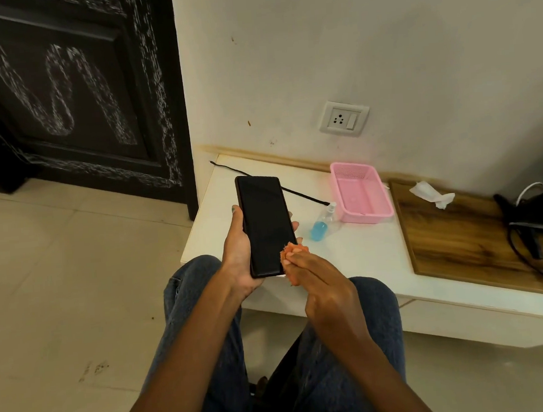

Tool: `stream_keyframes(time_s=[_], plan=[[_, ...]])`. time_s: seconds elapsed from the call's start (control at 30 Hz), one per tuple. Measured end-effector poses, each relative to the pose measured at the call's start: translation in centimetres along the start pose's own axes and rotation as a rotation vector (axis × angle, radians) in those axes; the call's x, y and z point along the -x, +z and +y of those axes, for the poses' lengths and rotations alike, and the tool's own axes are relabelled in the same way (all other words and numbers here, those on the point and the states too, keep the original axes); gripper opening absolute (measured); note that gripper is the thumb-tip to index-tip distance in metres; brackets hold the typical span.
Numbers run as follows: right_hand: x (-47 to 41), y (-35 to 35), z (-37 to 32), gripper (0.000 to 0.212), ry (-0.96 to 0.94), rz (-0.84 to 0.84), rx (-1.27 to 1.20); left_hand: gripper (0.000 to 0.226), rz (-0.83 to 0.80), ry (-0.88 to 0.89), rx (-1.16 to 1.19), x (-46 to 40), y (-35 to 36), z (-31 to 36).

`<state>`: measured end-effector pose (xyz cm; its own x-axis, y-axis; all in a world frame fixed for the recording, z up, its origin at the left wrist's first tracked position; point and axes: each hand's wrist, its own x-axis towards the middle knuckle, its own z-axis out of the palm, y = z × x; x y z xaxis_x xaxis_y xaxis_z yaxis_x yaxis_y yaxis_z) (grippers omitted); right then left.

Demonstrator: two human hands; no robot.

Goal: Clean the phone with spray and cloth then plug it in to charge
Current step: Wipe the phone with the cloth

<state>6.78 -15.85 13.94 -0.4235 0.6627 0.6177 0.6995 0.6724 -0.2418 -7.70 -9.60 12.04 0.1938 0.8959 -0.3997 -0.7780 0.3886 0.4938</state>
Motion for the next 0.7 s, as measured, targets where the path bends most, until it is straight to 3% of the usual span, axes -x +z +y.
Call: stream_keyframes(time_s=[0.07,0.37,0.7], plan=[[-0.3,-0.1,0.2,0.021,0.006,-0.017,0.031,0.074,-0.004,-0.001,-0.009,0.1,0.1,0.1],[-1.8,-0.4,0.5,0.035,0.045,-0.042,0.061,0.079,-0.055,-0.026,-0.079,0.4,0.6,0.5],[-4.6,-0.5,1.0,0.037,0.125,-0.088,0.105,0.059,-0.010,-0.001,-0.194,0.4,0.8,-0.3]])
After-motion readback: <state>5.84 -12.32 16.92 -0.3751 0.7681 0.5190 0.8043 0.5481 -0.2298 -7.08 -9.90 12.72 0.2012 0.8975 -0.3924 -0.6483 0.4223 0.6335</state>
